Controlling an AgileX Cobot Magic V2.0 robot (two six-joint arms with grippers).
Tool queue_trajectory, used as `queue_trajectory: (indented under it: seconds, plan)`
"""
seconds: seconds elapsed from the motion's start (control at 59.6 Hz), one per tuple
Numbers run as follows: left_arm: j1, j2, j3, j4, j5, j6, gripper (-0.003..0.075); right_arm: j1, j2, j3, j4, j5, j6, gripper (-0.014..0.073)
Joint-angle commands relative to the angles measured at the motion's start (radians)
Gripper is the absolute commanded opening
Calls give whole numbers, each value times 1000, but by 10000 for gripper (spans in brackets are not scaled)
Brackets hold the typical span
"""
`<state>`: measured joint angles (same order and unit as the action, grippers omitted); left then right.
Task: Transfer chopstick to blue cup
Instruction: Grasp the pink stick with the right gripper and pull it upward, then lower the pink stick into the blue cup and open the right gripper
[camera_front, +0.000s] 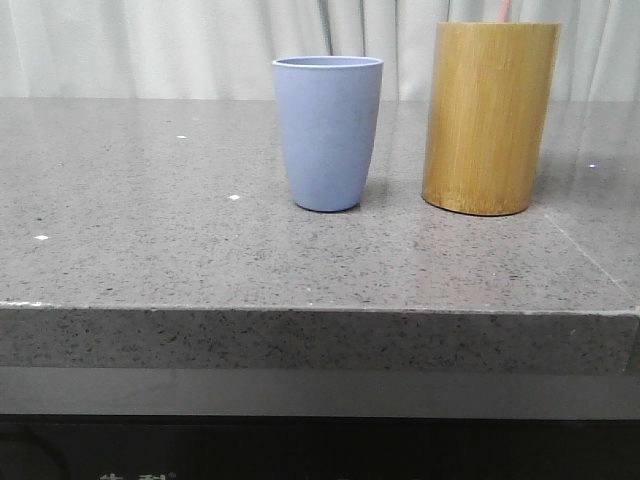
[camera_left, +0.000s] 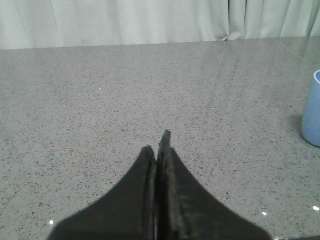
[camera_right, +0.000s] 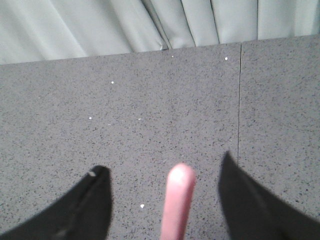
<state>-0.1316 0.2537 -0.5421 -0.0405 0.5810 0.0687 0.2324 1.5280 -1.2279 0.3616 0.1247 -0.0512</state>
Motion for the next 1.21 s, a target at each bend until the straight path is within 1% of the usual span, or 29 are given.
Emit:
queue_trajectory:
  seconds: [0.0,0.05,0.134,0.201,0.302,0.604,0.721,0.855,0.99,1.073,1.191]
  plan:
    - [2,9,-25,-12,-84,-10,-19,2,-31,-44,5,-71,-3,293]
    - [2,9,-25,-12,-84,-10,-19,2,-32,-44,5,-76,-3,197]
    - [2,9,-25,-12,-84,-10,-19,2,-34,-44,5,-86,-3,74]
    - [2,9,-25,-12,-84,-10,-19,2,-40,-44,5,-86,-3,10]
    - [2,9,-25,-12,-84,-10,-19,2,-57,-44,4,-86,-3,-37]
    - [2,9,-25,-12,-84,-10,-19,3,-175,-44,-16,-95,-3,-39]
    - [2,9,-25,-12,-84,-10,-19,6,-231,-44,-28,-151,-3,-39]
    - [2,9,-25,-12,-85,-10,-19,34,-286,-44,-102,-235,-3,-39]
    - [2,9,-25,-12,-85,-10,-19,99,-306,-66,-177,-296,-3,-39]
    - [2,9,-25,-12,-85,-10,-19,163,-302,-99,-211,-303,-3,-39]
    - [2,9,-25,-12,-85,-10,-19,256,-287,-127,-242,-349,-3,-39]
